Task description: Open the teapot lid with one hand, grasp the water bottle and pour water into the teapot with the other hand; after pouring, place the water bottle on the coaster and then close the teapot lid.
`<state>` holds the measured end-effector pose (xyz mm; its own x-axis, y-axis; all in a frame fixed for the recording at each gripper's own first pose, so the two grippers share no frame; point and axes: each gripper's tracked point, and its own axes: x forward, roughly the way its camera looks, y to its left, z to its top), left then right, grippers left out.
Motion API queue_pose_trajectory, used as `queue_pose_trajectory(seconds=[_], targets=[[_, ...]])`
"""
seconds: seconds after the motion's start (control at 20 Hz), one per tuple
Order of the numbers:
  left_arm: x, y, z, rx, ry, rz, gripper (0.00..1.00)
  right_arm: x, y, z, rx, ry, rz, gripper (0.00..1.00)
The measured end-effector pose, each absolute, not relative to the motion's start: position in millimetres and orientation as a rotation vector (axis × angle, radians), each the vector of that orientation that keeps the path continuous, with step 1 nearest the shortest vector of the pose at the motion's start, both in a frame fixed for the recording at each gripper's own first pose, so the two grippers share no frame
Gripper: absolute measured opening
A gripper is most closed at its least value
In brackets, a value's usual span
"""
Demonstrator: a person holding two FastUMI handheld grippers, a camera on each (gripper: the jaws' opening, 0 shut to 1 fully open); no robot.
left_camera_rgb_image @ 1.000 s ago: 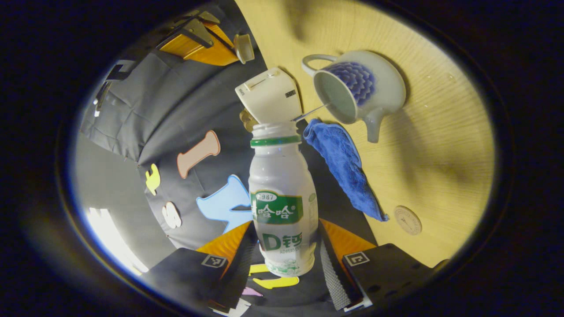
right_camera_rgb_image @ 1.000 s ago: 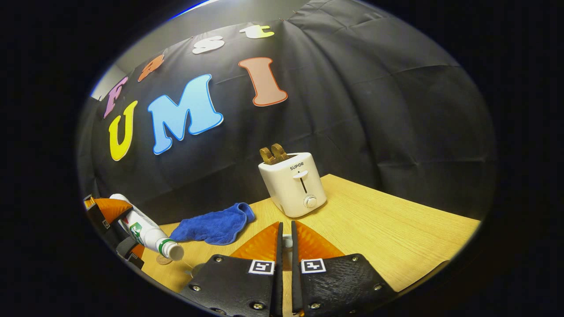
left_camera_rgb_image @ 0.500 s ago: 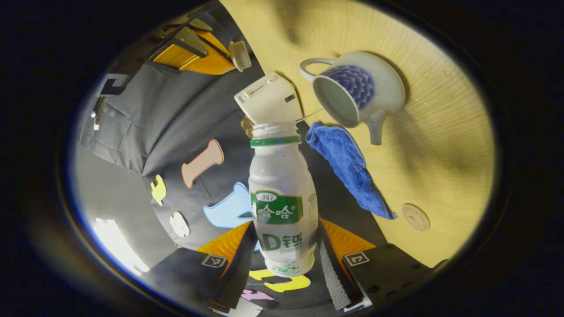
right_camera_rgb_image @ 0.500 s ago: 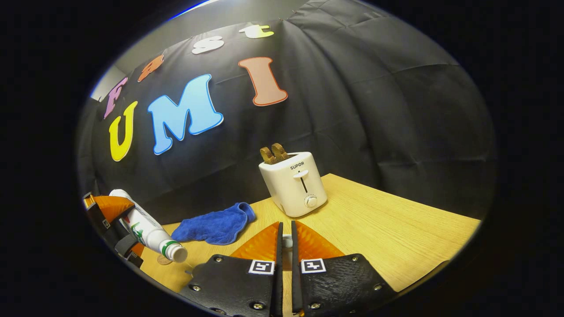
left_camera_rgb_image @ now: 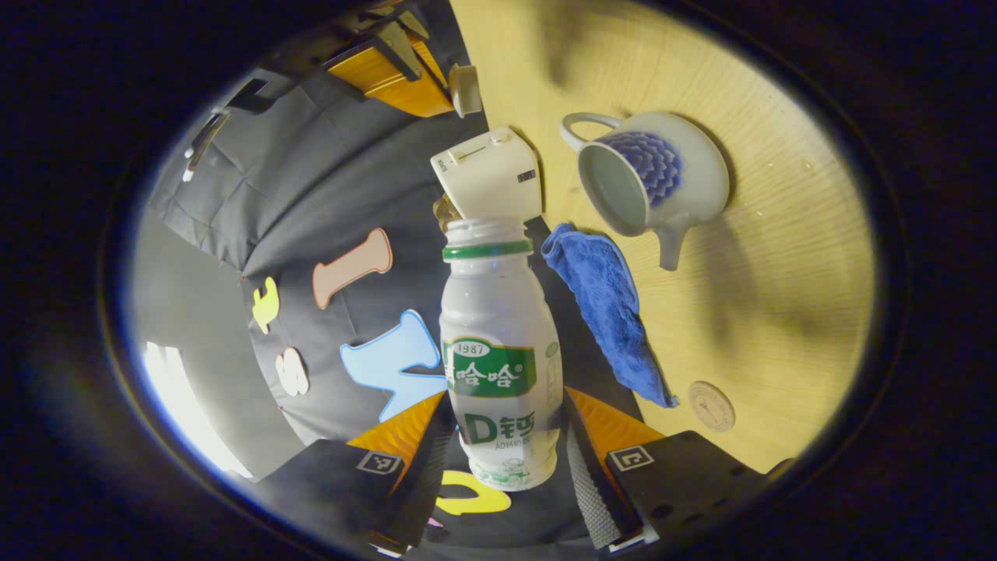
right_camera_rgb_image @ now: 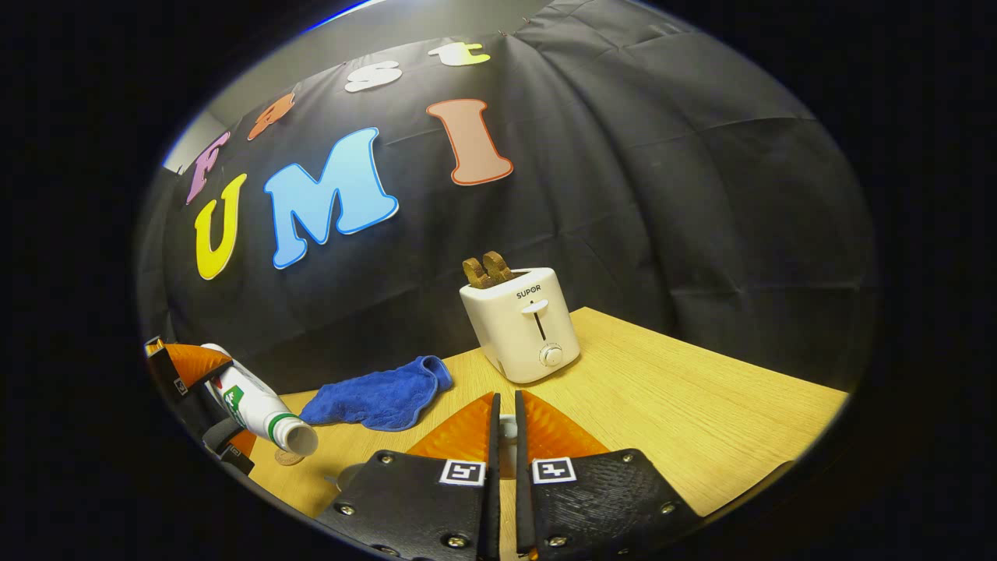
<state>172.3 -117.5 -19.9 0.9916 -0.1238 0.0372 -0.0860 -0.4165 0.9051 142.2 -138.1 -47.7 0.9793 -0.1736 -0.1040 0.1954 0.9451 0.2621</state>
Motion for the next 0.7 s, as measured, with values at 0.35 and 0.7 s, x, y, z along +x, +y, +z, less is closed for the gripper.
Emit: queue_pose_trajectory(seconds=[0.35, 0.7], targets=[[170, -85, -37, 1.611, -0.055, -0.113, 0.81, 144, -126, -42, 0.302, 0.055, -0.129, 0.08], [153, -58, -34, 1.192, 0.015, -0.14, 0.84, 148, -102, -41, 0.257, 0.053, -0.053, 0.08]])
